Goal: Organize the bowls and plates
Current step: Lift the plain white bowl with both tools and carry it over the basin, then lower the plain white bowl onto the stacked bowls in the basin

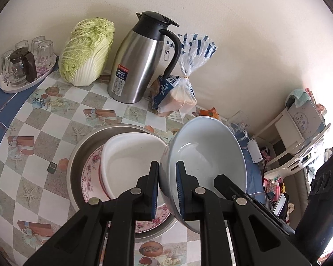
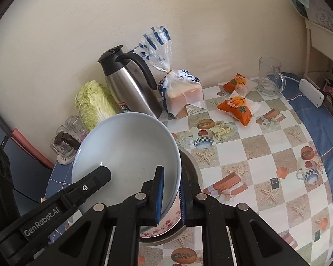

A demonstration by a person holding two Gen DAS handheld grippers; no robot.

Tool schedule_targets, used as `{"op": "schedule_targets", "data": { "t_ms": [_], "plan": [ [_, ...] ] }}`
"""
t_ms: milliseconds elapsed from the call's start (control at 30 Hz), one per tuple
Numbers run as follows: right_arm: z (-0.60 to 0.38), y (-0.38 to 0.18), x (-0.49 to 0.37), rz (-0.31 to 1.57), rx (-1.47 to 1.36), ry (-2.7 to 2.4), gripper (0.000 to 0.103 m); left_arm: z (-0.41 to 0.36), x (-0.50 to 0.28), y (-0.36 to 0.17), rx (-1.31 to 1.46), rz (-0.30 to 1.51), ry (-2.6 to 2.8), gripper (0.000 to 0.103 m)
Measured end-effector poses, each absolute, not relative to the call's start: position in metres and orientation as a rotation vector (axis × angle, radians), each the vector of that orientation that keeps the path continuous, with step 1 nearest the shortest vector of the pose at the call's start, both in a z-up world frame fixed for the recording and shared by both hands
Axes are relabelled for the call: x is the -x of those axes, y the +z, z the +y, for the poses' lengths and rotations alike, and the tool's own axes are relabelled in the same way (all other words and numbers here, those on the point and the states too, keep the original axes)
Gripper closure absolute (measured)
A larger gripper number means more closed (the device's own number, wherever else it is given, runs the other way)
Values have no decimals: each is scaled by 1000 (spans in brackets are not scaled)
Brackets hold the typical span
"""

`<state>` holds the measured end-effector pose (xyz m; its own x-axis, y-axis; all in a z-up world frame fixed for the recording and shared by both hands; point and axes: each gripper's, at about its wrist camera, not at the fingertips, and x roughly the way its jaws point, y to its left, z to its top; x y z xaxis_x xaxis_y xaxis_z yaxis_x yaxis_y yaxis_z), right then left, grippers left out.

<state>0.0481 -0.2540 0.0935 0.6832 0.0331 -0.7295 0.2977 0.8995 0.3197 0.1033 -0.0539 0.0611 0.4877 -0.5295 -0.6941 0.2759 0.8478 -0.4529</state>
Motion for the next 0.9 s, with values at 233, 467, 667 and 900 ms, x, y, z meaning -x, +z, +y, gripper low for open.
{"op": "schedule_targets", "data": {
  "t_ms": [233,467,667,900],
  "plan": [
    [-225,91,-61,819,-409,-121,89,-23,-110,53,351,948,-472,88],
    [-203,84,-72,836,-389,-100,89,-2,-119,45,395,961,-449,88],
    [-194,78,-79,853,-374,-97,89,3,-125,37,412,980,-440,88],
    [-194,73,-82,868,-365,-108,89,-1,-128,30,403,995,-441,88]
  ]
}}
